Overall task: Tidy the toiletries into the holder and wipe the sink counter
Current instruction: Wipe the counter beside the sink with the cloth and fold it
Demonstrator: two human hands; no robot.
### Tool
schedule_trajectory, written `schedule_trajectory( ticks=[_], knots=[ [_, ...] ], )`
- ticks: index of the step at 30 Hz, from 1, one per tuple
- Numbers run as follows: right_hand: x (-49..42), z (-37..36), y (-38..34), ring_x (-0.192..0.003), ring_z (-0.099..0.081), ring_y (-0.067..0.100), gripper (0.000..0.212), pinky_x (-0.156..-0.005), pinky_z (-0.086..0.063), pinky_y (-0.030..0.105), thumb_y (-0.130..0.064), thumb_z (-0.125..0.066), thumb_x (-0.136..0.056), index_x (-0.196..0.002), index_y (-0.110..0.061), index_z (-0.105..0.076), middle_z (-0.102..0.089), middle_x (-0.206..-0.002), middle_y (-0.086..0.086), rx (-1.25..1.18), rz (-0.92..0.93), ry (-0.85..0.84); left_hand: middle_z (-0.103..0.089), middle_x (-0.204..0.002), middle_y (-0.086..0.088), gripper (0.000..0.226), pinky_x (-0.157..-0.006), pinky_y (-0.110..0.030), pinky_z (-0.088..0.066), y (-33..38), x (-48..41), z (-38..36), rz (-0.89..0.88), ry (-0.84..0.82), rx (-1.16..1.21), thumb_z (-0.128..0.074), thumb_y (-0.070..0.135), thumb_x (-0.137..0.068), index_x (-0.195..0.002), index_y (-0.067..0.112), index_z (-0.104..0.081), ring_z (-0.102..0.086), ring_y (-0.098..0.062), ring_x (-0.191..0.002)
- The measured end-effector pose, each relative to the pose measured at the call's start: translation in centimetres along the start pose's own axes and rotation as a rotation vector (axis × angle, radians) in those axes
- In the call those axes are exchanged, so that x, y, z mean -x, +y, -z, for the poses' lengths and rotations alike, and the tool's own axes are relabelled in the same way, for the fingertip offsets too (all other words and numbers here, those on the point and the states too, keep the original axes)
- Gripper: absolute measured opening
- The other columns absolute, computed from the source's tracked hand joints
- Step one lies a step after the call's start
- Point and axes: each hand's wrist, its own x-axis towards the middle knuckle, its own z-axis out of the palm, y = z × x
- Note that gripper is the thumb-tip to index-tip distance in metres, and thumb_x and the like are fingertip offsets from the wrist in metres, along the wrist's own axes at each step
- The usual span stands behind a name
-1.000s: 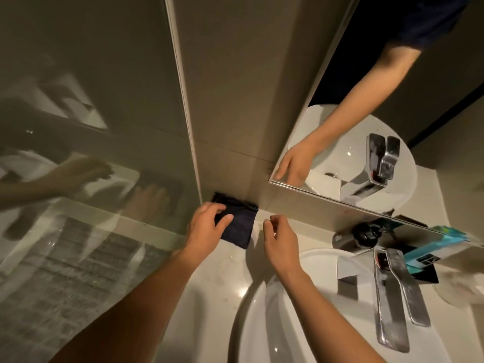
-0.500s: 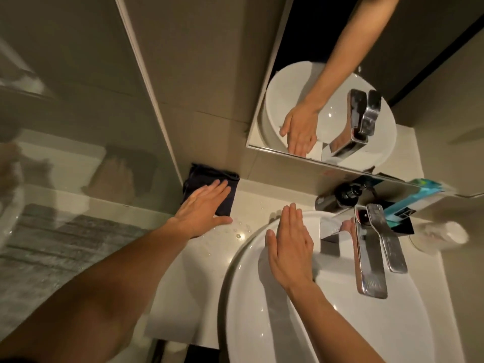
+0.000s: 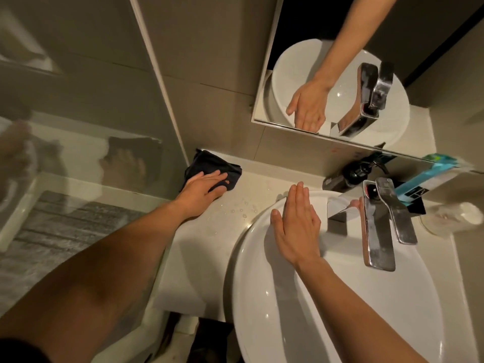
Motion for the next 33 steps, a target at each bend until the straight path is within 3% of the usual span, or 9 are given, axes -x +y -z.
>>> schedule_trajectory(
  ticks=[11,15,20,24,30,33],
  knots=[
    [0.9,-0.9,-0.2,-0.158,0.010,0.027,0.080,-0.128,0.000,0.044,-0.054,-0.016,-0.104,-0.161,-0.002,0.007,0.013,-0.170,0.015,0.089,-0.063,0.001,-0.038,-0.161,-0.003,0.048,-0.122,-0.025,-0.006,-0.3,8.7,-3.2,0.097,0.064,0.065,-0.049,0.038,-0.104,-0.151,0.027,-0.046,-0.029,-0.011,-0.151],
    [0.9,-1.0,-0.1,-0.159,0.008,0.029,0.080,-0.128,-0.001,0.045,-0.054,-0.018,-0.105,-0.161,-0.001,0.005,0.011,-0.170,0.017,0.086,-0.058,0.010,-0.039,-0.161,0.000,0.059,-0.127,-0.039,-0.011,-0.6,11.9,-4.5,0.145,0.071,0.082,-0.040,0.059,-0.096,-0.150,0.035,-0.045,-0.029,-0.015,-0.152],
    [1.0,-1.1,0.1,-0.159,0.004,0.031,0.082,-0.127,-0.003,0.047,-0.054,-0.022,-0.105,-0.160,0.002,0.002,0.007,-0.170,0.020,0.064,-0.032,0.021,-0.042,-0.159,0.004,0.065,-0.127,-0.041,-0.014,-0.6,16.5,-6.2,0.175,0.109,0.132,-0.035,0.067,-0.091,-0.148,0.037,-0.046,-0.030,-0.010,-0.150],
    [0.8,-1.0,0.6,-0.159,0.005,0.030,0.084,-0.127,-0.003,0.047,-0.057,-0.022,-0.104,-0.161,-0.001,0.003,0.010,-0.171,0.017,0.056,-0.014,-0.003,-0.046,-0.156,0.004,0.057,-0.127,-0.038,-0.013,-0.3,20.1,-7.5,0.209,0.138,0.181,-0.043,0.056,-0.095,-0.146,0.033,-0.051,-0.030,0.000,-0.145],
    [0.8,-0.7,0.9,-0.158,0.009,0.028,0.086,-0.127,0.001,0.046,-0.059,-0.020,-0.103,-0.160,-0.001,0.007,0.013,-0.170,0.016,0.060,0.026,-0.034,-0.045,-0.157,0.005,0.066,-0.125,-0.033,-0.014,0.5,25.2,-8.9,0.269,0.152,0.157,-0.035,0.065,-0.090,-0.146,0.033,-0.051,-0.033,-0.011,-0.148],
    [0.8,-0.7,0.8,-0.158,0.008,0.028,0.086,-0.127,0.001,0.046,-0.058,-0.022,-0.104,-0.160,0.000,0.006,0.012,-0.170,0.016,0.049,0.023,-0.032,-0.046,-0.156,0.009,0.069,-0.125,-0.039,-0.017,0.6,27.7,-9.9,0.318,0.169,0.169,-0.032,0.072,-0.087,-0.144,0.038,-0.051,-0.033,-0.012,-0.149]
  ],
)
